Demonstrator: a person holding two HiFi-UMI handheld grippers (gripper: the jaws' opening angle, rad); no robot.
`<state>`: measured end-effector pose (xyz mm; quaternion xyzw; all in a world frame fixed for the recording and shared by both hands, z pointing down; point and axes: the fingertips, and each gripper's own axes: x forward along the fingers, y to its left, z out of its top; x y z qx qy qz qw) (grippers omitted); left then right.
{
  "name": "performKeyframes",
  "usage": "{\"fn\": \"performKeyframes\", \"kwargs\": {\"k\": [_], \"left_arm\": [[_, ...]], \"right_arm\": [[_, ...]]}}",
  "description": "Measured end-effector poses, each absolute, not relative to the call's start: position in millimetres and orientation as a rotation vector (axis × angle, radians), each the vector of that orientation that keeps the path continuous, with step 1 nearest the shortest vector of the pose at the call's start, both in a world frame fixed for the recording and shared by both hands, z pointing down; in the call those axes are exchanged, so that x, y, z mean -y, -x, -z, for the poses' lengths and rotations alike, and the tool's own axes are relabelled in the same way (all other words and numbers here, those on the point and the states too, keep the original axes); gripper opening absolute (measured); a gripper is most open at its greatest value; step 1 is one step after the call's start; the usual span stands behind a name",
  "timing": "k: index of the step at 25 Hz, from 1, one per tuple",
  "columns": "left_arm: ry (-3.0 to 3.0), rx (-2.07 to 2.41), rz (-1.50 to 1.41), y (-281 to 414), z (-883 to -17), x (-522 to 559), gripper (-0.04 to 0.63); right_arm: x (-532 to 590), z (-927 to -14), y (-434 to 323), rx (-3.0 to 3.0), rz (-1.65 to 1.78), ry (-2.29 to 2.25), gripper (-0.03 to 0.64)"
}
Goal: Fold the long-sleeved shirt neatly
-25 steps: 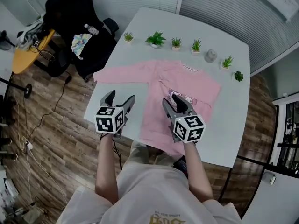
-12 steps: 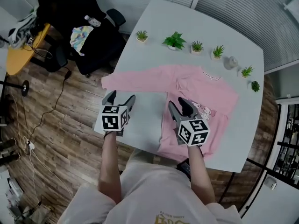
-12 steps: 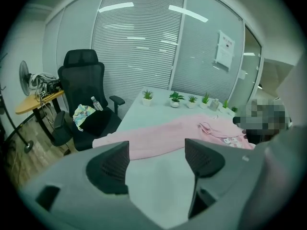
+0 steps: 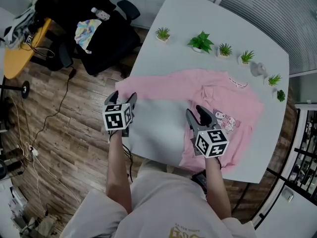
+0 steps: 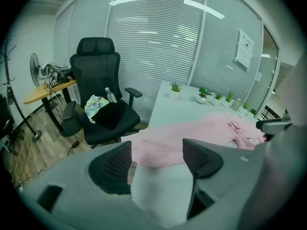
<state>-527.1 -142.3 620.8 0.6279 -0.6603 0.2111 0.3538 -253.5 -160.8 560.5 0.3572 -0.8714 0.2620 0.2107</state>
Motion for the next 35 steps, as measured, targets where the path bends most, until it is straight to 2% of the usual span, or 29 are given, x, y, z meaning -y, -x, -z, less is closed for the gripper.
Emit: {"fn": "performKeyframes", "kwargs": {"k": [6, 18, 29, 35], "left_arm": [[-1.521, 1.724, -0.486, 564, -642, 142, 0.307], [-1.487, 1.636, -0.39, 574, -672, 154, 0.307], [-1.523, 1.574, -0.412, 564, -672, 157, 0.121], [-1.567, 1.592, -0.444, 557, -658, 159, 0.089]], "right_arm": [[163, -568, 266, 2.392, -0.724, -1.0, 0.186], [171, -579, 280, 2.358, -0.728, -0.997, 0.182], [179, -578, 285, 2.348, -0.724, -1.003, 0.169], [180, -577, 281, 2.349, -0.726, -1.016, 0.158]]}}
